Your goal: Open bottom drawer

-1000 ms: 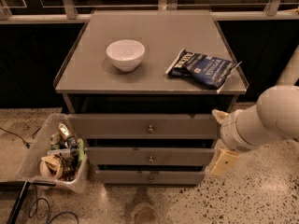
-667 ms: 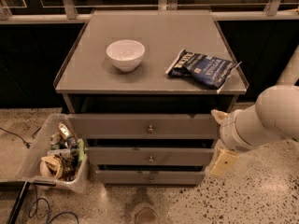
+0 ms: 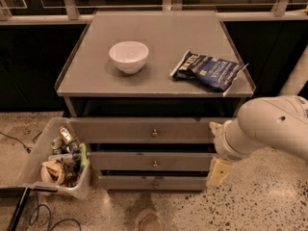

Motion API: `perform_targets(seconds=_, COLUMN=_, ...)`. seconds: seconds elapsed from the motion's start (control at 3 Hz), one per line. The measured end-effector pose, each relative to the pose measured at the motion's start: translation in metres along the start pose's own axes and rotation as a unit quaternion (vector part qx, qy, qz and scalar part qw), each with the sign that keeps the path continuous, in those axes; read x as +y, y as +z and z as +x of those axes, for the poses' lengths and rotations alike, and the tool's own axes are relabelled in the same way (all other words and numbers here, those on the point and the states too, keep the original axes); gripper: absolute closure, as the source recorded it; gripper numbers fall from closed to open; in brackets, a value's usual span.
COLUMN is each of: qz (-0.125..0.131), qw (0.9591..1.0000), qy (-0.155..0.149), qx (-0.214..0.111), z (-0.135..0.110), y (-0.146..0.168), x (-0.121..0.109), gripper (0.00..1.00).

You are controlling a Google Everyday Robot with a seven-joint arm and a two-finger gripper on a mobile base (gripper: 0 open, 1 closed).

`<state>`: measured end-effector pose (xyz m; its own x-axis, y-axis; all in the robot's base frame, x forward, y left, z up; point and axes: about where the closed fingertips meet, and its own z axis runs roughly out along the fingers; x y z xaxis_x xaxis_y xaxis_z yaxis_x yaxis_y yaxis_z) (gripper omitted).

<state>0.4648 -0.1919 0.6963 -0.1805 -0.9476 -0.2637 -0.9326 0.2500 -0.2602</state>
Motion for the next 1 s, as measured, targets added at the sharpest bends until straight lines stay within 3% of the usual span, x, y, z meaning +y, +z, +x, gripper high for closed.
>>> perform_targets(seconds=0.33, qz=0.005, qw=0.9999, qy=-0.013, qx=0.007, z=0.02, y=0.042, x=0.006, gripper=0.0)
perform_targets(seconds=0.67, qz=0.018, qw=0.9991, qy=-0.028, qx=-0.024, z=0.039, y=0.079, x=0.013, gripper=0.0)
perform_targets(seconds=1.0, qz=0.016, qw=0.9968, qy=-0.032, qx=-0.071, z=0.057, y=0.109, x=0.021, gripper=0.0)
